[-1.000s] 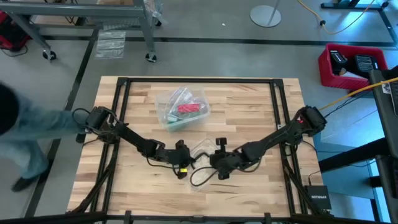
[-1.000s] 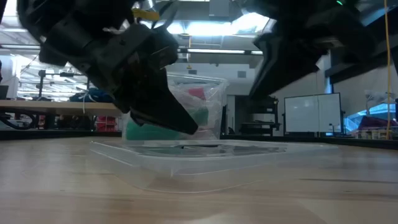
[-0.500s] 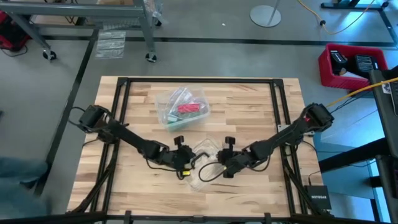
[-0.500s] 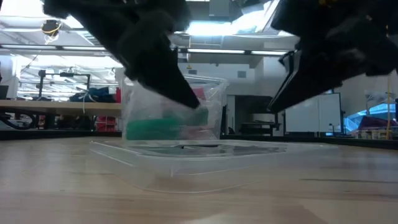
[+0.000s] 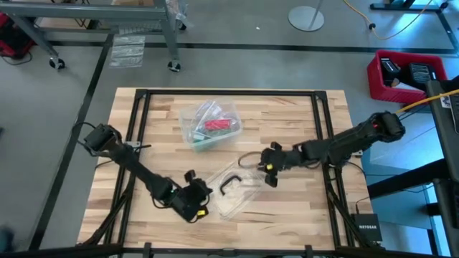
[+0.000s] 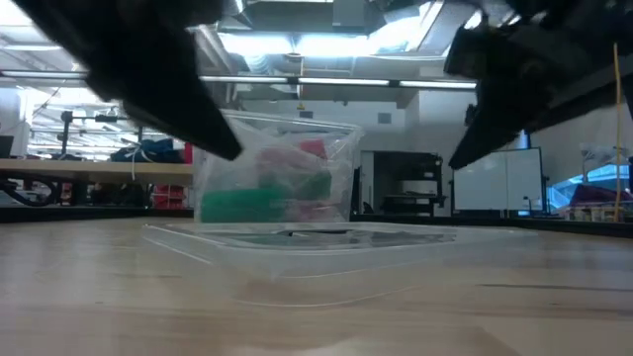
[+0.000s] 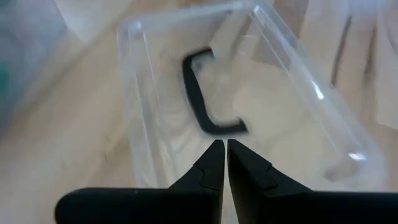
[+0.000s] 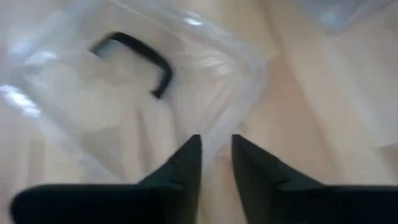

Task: Roll bandage
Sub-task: Close the transparent container

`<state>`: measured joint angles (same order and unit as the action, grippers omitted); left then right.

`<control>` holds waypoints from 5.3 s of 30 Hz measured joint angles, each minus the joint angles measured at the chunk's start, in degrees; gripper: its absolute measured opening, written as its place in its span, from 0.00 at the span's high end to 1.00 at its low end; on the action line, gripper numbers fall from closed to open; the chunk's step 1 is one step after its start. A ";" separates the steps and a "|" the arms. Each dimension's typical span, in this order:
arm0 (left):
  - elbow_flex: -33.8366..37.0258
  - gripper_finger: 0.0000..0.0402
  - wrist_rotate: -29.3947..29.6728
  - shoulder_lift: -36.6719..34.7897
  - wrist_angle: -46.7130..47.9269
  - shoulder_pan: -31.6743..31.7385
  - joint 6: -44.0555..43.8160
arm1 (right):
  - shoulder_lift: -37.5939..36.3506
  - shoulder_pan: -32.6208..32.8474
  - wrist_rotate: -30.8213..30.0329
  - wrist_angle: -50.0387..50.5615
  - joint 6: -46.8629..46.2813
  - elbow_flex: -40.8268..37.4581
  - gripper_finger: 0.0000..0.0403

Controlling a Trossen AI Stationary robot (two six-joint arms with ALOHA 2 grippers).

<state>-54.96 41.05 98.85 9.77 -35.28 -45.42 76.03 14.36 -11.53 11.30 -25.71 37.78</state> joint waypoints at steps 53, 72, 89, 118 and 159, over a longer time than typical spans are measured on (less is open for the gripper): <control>0.33 0.97 -0.67 14.04 -5.51 -5.23 -15.61 | 20.57 -13.91 44.96 -38.90 -10.07 -5.10 0.60; 0.28 0.97 -2.30 -7.12 12.50 -8.57 -12.11 | 3.15 -11.61 29.41 -34.32 16.22 -5.12 0.97; 0.22 0.97 1.55 -20.19 14.51 -6.15 -6.85 | -2.91 3.58 -13.97 -40.63 69.68 -5.12 0.98; -8.04 0.70 15.91 -7.22 -16.51 3.70 58.27 | -2.91 4.39 -14.41 -29.88 15.45 1.59 0.98; -8.68 0.95 21.94 -2.45 -16.51 7.89 61.71 | -2.93 4.38 -9.14 -31.40 3.45 1.61 0.89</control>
<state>-63.64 62.98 96.40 -6.74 -27.39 16.29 73.10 18.74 -20.67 -20.09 -22.26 39.40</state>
